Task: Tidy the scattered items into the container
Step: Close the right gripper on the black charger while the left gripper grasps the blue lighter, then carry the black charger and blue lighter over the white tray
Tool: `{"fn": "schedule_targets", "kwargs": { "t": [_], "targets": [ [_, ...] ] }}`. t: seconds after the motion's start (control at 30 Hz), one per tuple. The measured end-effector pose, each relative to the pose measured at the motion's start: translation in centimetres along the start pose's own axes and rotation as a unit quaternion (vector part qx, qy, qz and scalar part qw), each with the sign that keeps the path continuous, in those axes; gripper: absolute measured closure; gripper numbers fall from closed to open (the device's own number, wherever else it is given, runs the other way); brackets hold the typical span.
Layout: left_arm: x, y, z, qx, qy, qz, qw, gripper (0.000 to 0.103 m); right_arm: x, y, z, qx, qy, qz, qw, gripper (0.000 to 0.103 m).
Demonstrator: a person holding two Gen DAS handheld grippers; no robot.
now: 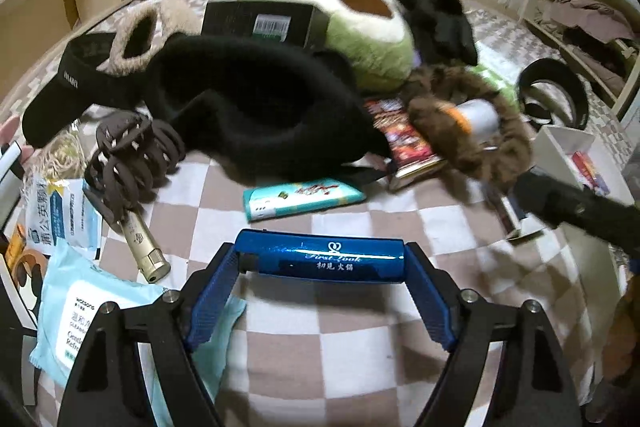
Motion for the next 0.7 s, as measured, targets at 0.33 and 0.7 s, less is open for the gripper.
{"fn": "schedule_targets", "kwargs": {
  "t": [0.33,0.7],
  "targets": [
    [-2.3,-0.6,-2.5,0.009,0.026,-0.027,0.9993,0.021,-0.7,1.4,0.1,-0.01,0.027,0.004,1.0,0.078],
    [-5.6,-2.0,-4.7,0.015,0.059,-0.074,0.9954,0.021,-7.2,-0.3,3.6,-0.101,0.074,-0.126,0.984,0.078]
  ]
}}
Point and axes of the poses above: each gripper's, at about its wrist camera, not at the fingertips, and x roughly the way its jaws point, z to its left, y to its underside, the point moved 10 cm from there along x, roughly the way its jaws point, and after that the axes turned 1 degree about -z, right-handed, at the moved point
